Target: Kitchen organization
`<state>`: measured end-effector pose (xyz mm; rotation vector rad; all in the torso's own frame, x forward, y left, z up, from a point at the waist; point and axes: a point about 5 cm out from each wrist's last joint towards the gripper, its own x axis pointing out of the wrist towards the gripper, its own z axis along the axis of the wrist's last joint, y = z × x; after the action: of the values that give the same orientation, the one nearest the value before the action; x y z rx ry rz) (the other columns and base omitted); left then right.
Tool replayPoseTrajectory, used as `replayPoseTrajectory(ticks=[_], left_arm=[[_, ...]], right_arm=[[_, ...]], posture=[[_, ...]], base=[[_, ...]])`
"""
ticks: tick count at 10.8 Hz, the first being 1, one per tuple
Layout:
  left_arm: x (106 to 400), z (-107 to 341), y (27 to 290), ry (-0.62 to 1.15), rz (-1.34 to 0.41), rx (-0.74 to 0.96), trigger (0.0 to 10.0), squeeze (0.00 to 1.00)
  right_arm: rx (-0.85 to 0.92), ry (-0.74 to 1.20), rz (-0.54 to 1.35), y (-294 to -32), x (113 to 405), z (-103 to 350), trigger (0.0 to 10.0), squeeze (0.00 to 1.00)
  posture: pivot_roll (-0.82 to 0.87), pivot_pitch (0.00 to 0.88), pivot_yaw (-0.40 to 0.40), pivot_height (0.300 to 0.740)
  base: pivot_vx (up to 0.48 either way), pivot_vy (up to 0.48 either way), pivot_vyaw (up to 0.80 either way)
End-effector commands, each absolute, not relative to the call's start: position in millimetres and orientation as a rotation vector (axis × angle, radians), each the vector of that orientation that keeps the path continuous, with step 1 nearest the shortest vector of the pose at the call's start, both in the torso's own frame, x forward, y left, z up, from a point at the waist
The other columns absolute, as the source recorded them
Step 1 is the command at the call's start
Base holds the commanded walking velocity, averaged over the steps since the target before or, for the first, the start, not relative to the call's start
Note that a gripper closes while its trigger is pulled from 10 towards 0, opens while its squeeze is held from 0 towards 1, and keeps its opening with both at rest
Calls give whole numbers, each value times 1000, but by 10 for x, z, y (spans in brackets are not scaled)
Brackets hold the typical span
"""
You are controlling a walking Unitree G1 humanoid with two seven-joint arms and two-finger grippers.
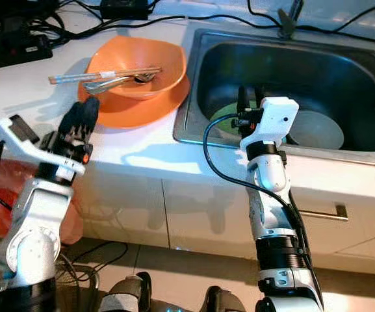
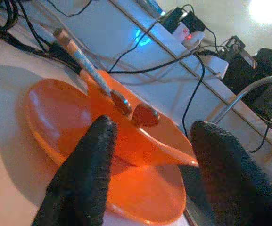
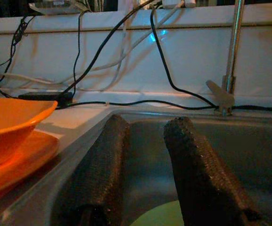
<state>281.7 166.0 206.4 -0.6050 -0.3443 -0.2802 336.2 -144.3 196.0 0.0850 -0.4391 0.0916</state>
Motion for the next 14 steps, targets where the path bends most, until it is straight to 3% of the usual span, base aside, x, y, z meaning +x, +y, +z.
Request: replayPoseTrajectory(ticks=[1,5,6,7,8,9,13,14], left_arm=[[2837,2040,1620,-326,-277,-590,10000,0],[2966,2045,1487,-314,-295,-580,10000,0],[3026,2062,1462,-317,-294,-599,10000,1000],[3045,2068,1452,-318,-293,-596,10000,1000],[3058,2068,1451,-320,-279,-585,10000,769],[3074,2065,1459,-322,-261,-578,10000,0],[3242,2103,1405,-352,-195,-619,10000,0],[3275,2122,1338,-356,-211,-629,9608,0]], right_arm=[[89,-443,85,-1464,3368,1960,10000,0],[93,-442,91,-1445,3363,1952,10000,0],[94,-442,94,-1436,3368,1954,10000,0],[94,-443,96,-1432,3367,1956,10000,0],[93,-444,95,-1439,3366,1958,10000,0],[92,-444,95,-1440,3366,1957,10000,0],[98,-447,107,-1406,3382,1967,10000,0],[98,-448,107,-1405,3383,1973,10000,0]], posture=[[216,165,-39,740],[213,161,-33,740],[211,157,-31,740],[206,153,-30,740],[204,149,-29,740],[206,146,-29,740],[208,139,-34,740],[204,139,-35,740]], base=[[0,0,0],[0,0,0],[0,0,0],[0,0,0],[0,0,0],[0,0,0],[0,0,0],[0,0,0]])
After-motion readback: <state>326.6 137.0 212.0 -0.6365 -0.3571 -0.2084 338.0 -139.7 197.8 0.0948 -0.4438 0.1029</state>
